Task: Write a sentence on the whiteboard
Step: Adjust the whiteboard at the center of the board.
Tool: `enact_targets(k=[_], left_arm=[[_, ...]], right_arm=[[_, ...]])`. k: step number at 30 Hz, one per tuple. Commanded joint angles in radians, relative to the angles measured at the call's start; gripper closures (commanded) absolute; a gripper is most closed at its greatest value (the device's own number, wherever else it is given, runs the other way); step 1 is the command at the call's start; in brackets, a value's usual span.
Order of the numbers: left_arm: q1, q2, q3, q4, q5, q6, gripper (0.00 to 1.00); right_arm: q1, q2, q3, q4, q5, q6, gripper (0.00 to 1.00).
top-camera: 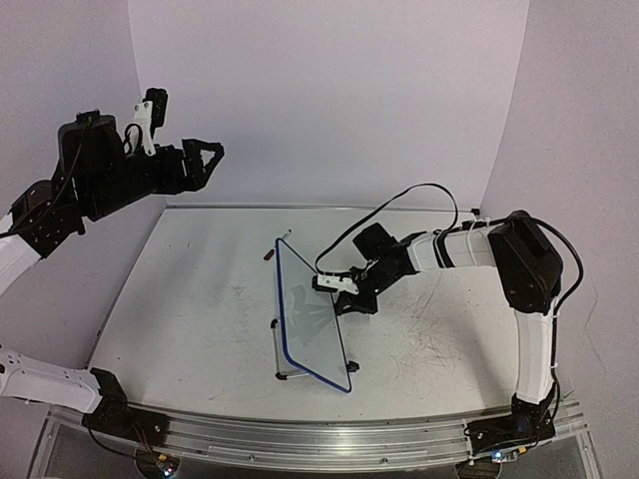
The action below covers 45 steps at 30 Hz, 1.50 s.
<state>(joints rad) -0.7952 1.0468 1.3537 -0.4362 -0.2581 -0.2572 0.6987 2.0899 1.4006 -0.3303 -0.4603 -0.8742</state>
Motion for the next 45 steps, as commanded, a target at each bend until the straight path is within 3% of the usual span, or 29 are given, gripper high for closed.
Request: enact_targets(k=[1, 4, 23, 45], left_arm=[[0.004, -0.028, 0.014, 0.035, -0.006, -0.001, 0.01], [0.004, -0.034, 0.008, 0.036, -0.004, -0.004, 0.01], [0.004, -0.072, -0.031, 0.034, 0.038, -0.017, 0.01], [0.004, -0.12, -0.038, -0.013, 0.142, -0.033, 0.01]], right_arm=[[0.008, 0.011, 0.018, 0.018, 0.017, 0.028, 0.96], [0.007, 0.004, 0.001, 0.039, 0.044, 0.058, 1.0], [0.005, -0.118, -0.18, 0.252, 0.229, 0.377, 1.0], [0.005, -0.32, -0.433, 0.383, 0.535, 0.924, 1.0]])
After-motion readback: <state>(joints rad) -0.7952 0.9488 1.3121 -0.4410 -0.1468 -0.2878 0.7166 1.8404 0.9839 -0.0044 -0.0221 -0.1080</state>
